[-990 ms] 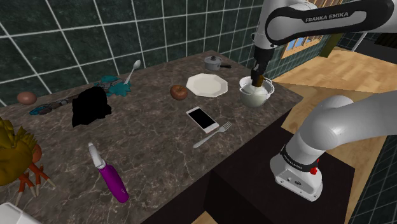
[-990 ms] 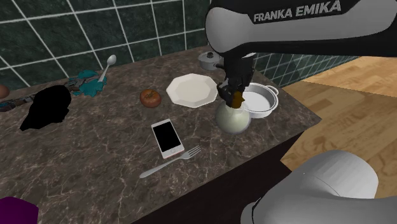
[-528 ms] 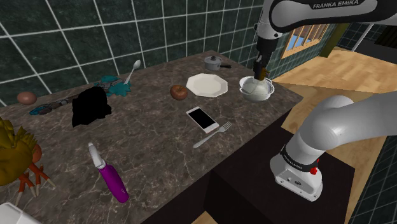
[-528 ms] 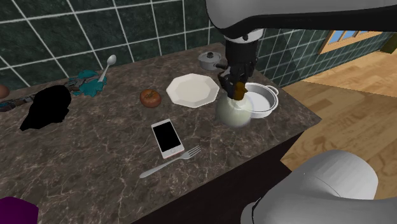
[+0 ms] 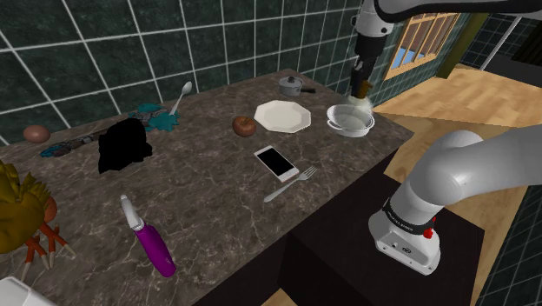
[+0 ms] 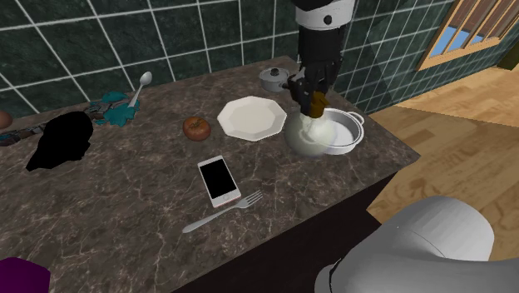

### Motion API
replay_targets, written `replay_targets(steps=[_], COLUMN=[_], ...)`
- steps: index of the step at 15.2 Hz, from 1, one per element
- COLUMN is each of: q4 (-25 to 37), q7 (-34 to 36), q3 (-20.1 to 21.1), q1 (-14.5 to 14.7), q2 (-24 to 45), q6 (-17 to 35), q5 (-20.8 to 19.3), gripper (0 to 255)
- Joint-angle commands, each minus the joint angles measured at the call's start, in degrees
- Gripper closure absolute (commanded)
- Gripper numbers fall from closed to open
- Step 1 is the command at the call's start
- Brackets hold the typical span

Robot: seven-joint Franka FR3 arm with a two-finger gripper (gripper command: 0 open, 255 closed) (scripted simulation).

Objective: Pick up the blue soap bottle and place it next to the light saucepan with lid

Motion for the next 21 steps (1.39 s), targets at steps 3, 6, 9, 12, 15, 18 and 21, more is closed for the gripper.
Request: replay_targets(steps=[3, 6, 9, 12, 15, 18, 21], q4=[3.5, 6.1, 8.7, 11.5, 14.3, 15.7, 17.8], q7=[-0.2, -0.3, -0.5, -0.7, -0.9, -3.2, -6.7], q3=[0.3, 0.5, 0.6, 0.8, 0.9, -1.3, -4.6], q1=[0.1, 0.2, 0.2, 0.3, 0.3, -0.2, -0.9], q2=[0.4, 0.8, 1.4, 2.0, 2.7, 5.1, 9.1], q6=[-3.1, -5.2, -7.4, -9.5, -11.6, -10.2, -7.9], q5=[0.3, 0.5, 0.6, 0.7, 0.9, -0.4, -1.8], gripper=[255, 255, 255, 255, 255, 255, 255])
